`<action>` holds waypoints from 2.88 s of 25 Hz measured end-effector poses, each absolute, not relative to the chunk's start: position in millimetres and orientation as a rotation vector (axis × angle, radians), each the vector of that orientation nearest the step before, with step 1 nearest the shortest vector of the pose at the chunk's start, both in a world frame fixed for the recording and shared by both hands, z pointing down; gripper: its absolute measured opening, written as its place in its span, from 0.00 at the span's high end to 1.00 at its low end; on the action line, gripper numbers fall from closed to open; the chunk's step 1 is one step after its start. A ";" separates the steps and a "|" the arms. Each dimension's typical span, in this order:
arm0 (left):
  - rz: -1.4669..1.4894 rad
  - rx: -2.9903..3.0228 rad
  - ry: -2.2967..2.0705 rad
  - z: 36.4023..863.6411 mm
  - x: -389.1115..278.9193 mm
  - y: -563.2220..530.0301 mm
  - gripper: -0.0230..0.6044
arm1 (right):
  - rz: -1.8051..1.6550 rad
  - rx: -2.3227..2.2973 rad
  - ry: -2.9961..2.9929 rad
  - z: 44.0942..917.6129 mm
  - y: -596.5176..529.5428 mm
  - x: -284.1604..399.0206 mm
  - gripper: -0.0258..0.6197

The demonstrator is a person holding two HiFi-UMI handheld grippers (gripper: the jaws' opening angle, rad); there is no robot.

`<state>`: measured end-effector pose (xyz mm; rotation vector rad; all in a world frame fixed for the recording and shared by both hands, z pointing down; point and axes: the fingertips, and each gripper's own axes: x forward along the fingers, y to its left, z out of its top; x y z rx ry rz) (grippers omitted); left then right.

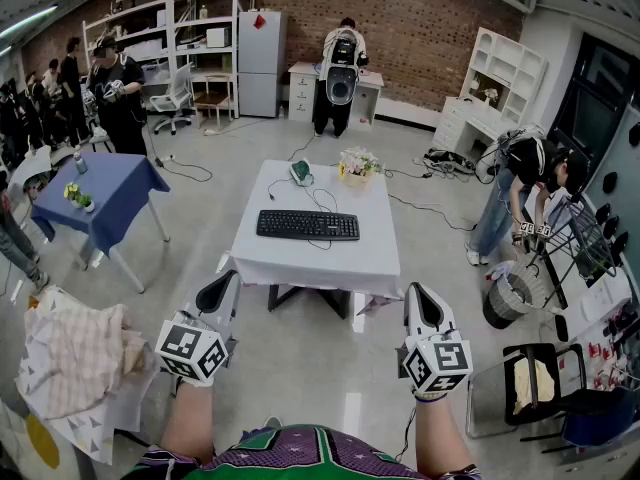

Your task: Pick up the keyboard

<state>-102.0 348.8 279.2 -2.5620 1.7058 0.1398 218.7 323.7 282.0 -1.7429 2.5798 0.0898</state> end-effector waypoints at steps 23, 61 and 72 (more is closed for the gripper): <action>0.146 -2.579 1.716 288.0 -128.4 345.9 0.93 | 0.069 -1.816 2.544 297.8 323.4 206.7 0.96; 0.139 -2.647 1.757 324.4 -212.5 221.4 0.93 | 0.021 -1.793 2.662 326.3 190.3 112.1 0.96; 0.115 -2.627 1.739 313.0 -152.5 116.5 0.93 | 0.026 -1.772 2.653 323.6 84.8 174.6 0.96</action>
